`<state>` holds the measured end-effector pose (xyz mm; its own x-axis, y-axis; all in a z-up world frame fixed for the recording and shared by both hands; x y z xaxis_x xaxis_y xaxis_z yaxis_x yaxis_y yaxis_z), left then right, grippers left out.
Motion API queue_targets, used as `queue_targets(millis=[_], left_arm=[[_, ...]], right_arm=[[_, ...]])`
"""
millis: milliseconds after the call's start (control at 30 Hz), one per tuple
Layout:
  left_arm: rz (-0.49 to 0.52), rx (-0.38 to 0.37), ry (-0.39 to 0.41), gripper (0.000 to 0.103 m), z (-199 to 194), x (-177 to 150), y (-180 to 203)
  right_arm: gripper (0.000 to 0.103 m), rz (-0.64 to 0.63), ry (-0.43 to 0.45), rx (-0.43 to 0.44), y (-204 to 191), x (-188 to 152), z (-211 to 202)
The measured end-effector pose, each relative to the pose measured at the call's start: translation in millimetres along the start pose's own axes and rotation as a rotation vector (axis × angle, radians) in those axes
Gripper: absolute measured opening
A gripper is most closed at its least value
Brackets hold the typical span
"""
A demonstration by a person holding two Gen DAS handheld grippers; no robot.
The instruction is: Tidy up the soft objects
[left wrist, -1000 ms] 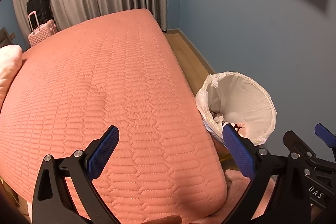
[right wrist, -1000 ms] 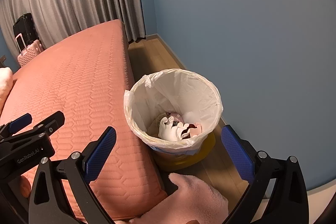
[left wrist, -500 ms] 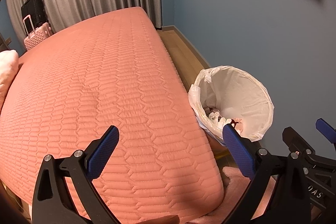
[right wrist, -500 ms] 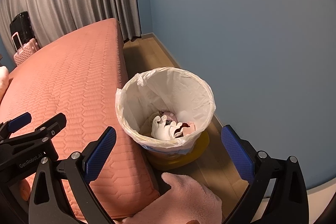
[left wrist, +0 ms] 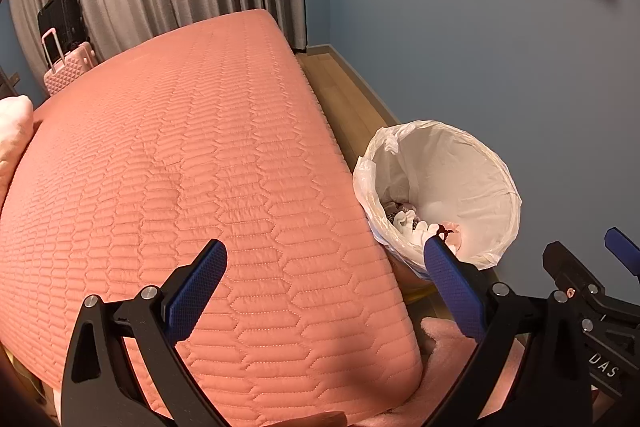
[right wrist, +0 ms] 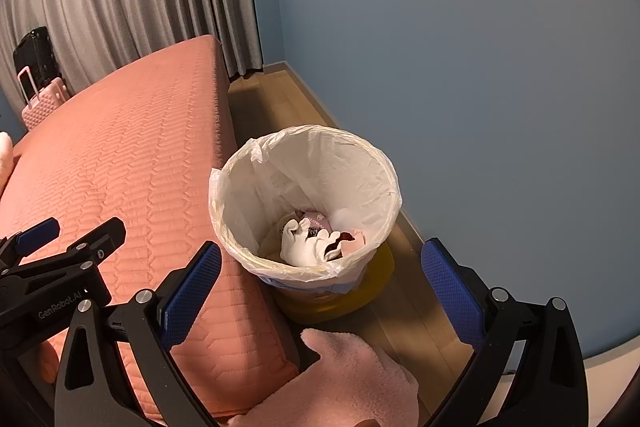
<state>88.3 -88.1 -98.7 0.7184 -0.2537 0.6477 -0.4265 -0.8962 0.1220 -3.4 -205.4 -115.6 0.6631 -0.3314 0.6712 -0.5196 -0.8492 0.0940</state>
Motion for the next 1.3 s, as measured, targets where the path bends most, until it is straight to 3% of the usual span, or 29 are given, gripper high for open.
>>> queue_targets(millis=[1300], left_arm=[[0.011, 0.010, 0.003, 0.094, 2.1, 1.8, 9.2]], right_arm=[[0.098, 0.009, -0.004, -0.002, 7.3, -0.7, 3.9]])
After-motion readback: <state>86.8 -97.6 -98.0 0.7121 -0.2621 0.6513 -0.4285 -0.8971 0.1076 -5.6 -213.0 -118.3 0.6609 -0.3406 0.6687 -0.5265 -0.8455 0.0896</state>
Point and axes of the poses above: each gripper's, at about its wrist camera, not at the fingertips, and z roughly the way its jaws point, y to its right, x to its top, the point moved 9 cm from there along z, roughly the way its jaws point, and after that the axes turned 11 degrees about -x, right-handed, at the moved point
